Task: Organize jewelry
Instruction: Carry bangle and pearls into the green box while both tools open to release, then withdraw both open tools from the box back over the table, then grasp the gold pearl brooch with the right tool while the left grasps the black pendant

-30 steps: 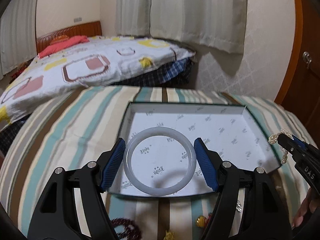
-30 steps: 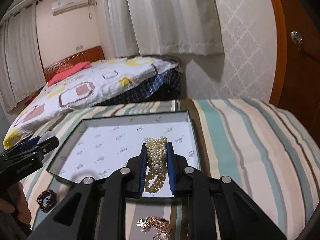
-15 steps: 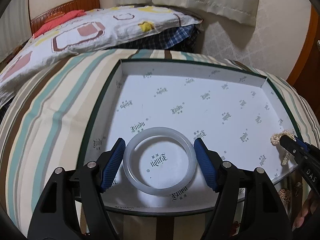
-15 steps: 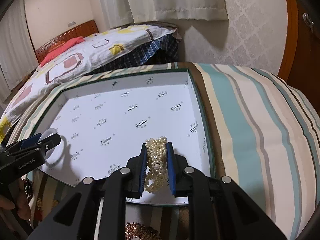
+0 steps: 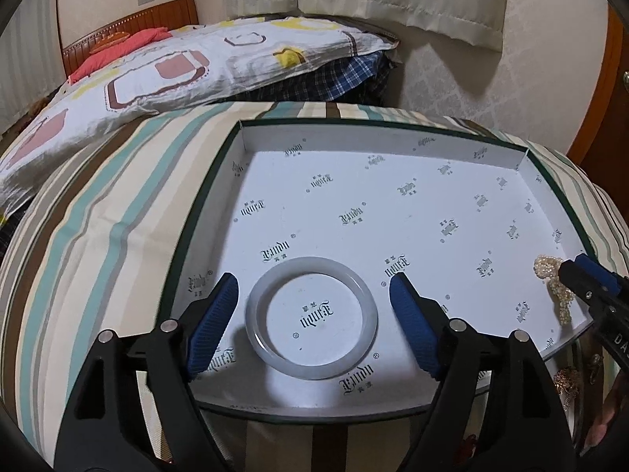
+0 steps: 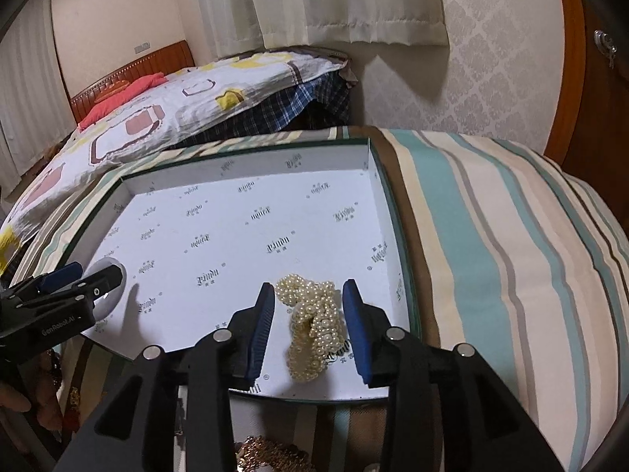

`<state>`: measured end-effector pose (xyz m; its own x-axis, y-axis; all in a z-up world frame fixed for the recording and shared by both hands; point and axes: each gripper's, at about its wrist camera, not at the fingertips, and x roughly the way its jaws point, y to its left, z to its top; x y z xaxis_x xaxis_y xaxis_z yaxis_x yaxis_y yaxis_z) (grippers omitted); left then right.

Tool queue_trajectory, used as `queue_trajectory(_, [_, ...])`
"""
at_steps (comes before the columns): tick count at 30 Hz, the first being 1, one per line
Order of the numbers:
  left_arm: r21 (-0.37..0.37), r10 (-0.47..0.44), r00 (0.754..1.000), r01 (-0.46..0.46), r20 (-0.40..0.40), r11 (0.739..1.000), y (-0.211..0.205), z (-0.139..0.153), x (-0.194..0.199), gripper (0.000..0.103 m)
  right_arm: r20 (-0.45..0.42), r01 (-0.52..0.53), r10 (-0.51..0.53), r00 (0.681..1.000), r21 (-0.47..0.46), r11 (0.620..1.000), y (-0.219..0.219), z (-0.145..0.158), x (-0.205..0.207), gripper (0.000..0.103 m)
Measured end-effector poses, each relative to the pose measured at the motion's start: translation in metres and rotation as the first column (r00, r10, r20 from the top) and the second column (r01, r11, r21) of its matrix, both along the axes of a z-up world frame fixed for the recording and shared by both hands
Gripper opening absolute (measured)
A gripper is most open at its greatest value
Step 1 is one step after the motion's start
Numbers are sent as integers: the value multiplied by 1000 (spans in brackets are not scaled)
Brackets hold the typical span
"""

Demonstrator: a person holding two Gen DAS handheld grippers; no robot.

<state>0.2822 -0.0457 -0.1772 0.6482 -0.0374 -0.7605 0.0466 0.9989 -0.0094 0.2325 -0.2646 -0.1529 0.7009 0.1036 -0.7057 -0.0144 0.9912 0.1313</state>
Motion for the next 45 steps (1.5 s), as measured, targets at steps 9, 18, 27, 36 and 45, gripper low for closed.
queue_trajectory(9, [-8,-3,992,4,122,1000,3,38,-41,78,64,-3,3,998,-2,1000,10,24,-42,37])
queue_trajectory(18, [-21,22,985,-19,173,1000,21,53,-110,78,74,-14,13,997,14,1000,21,27,-111,37])
queue_trajectory(27, [-5,45,990,-45,135,999,40,38,-166,78,21,-65,65,998,9,998,41,4,-153,37])
queue_trajectory(36, [1,41,993,-41,110,999,41,27,-192,78,-35,-106,106,994,8,994,58,-15,-160,37])
queue_trajectory(45, [-3,19,995,-19,101,1000,32,24,-196,78,-54,-128,127,990,-8,992,64,-23,-167,25])
